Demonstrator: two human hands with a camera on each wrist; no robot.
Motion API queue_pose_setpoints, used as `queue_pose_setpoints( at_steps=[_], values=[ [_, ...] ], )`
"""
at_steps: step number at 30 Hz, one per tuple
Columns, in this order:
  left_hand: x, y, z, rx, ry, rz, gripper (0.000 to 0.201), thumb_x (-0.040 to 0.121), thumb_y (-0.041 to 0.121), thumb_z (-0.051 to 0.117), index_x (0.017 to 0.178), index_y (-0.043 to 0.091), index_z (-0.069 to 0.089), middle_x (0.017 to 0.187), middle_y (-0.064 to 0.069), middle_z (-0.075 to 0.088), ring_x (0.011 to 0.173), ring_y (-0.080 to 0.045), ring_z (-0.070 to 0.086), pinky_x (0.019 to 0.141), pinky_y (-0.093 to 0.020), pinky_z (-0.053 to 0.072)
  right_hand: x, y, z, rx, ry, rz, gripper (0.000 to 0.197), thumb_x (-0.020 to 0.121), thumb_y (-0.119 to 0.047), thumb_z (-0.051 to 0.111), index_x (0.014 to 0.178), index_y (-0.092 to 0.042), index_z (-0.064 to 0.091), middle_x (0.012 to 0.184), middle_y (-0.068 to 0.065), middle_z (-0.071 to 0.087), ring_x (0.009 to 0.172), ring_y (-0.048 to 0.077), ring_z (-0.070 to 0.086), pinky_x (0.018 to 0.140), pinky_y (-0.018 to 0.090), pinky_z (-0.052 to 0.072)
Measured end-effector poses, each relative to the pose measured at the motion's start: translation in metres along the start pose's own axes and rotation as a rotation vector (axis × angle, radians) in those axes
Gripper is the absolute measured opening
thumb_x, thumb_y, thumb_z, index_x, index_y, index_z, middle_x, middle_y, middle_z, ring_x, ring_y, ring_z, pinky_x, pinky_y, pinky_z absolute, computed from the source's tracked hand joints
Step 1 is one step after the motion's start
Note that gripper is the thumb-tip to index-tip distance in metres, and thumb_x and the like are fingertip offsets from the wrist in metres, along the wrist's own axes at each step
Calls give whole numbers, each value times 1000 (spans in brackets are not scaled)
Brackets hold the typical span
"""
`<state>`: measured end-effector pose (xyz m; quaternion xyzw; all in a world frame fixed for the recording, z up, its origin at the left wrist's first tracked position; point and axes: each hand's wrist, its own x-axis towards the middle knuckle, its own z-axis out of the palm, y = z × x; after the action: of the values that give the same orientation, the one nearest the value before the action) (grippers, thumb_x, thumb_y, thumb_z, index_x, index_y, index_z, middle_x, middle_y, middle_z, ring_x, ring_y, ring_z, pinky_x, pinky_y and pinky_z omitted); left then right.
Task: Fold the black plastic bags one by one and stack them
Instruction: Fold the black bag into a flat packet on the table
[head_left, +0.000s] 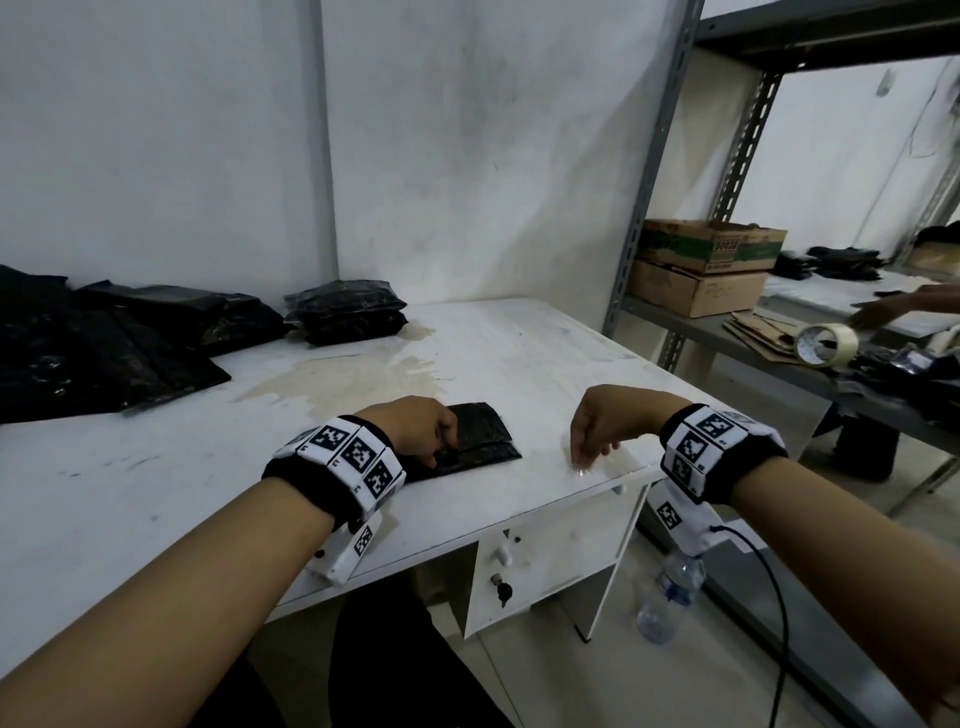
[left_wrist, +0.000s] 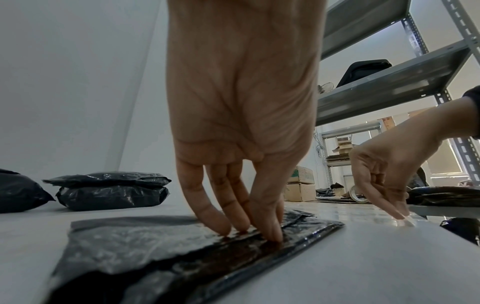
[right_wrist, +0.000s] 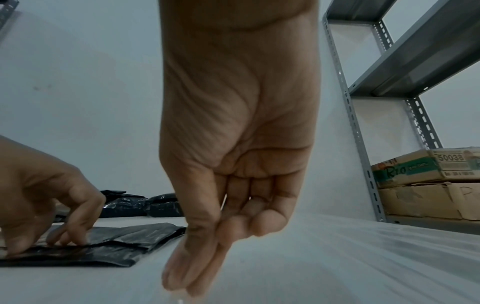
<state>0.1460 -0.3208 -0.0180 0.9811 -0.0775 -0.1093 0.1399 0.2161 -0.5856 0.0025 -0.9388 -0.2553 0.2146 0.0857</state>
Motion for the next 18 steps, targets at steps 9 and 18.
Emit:
queue_pose_setpoints(
  at_steps=[9,18],
  values=[
    [-1,1,-1,-6,-3,3,34,82,-4,63,109,16,64,98,1,57,93,-16,51,91,-32,44,10,-8,-8,-86,161,-47,17,77,-12,73,73,-29,74,76,-14,72,82,4,65,79,28,52],
    [0,1,-1,-13,-17,6,35,80,-2,68,110,15,64,96,2,54,93,-16,49,93,-33,43,17,-6,-13,-143,284,-90,24,79,-6,67,72,-29,72,73,-18,68,77,-4,60,73,23,48]
  ],
)
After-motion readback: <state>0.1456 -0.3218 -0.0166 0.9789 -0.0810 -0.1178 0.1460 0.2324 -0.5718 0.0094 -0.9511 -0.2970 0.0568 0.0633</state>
